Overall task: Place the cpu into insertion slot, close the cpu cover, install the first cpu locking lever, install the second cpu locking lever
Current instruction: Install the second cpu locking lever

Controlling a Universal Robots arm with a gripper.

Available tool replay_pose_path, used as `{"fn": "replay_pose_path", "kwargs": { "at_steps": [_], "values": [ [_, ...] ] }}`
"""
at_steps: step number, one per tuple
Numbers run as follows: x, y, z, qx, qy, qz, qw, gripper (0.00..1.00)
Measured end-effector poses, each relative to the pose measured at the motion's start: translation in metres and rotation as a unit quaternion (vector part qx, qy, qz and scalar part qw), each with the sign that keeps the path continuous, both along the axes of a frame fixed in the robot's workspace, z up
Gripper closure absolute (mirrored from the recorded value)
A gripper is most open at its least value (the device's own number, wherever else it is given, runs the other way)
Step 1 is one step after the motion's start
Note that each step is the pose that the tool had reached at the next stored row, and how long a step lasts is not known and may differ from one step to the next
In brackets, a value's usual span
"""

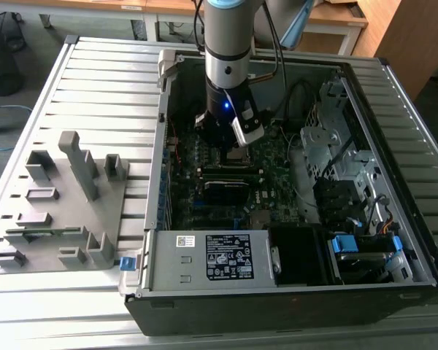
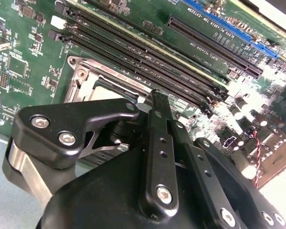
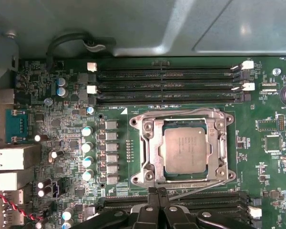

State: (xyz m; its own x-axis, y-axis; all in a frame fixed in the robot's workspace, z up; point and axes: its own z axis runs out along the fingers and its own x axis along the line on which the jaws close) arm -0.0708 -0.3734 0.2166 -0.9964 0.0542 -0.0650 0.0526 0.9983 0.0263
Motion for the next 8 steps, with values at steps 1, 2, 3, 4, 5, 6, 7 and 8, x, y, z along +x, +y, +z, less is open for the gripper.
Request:
{"fn": "replay_pose_path", "kwargs": {
  "at_steps": [1, 2, 3, 4, 5, 6, 7, 8],
  "values": [
    [-0.0001, -0.0002, 0.0000, 0.0000, 0.0000, 0.000, 1.0000, 0.89],
    [-0.0002, -0.0003, 0.0001, -0.0001, 0.0000, 0.000, 1.0000, 0.89],
    [-0.0003, -0.0003, 0.0000, -0.0001, 0.0000, 0.000, 1.0000, 0.89],
    [-0.0005, -0.0004, 0.0000, -0.0001, 0.0000, 0.000, 1.0000, 0.89],
    [-0.0006, -0.0004, 0.0000, 0.0000, 0.0000, 0.000, 1.0000, 0.89],
    [-0.0008, -0.0005, 0.0000, 0.0000, 0.0000, 0.000, 1.0000, 0.89],
    [-0.0011, -0.0006, 0.0000, 0.0000, 0.0000, 0.000, 1.0000, 0.89],
    [-0.0014, -0.0009, 0.0000, 0.0000, 0.0000, 0.000, 1.0000, 0.89]
  ]
}}
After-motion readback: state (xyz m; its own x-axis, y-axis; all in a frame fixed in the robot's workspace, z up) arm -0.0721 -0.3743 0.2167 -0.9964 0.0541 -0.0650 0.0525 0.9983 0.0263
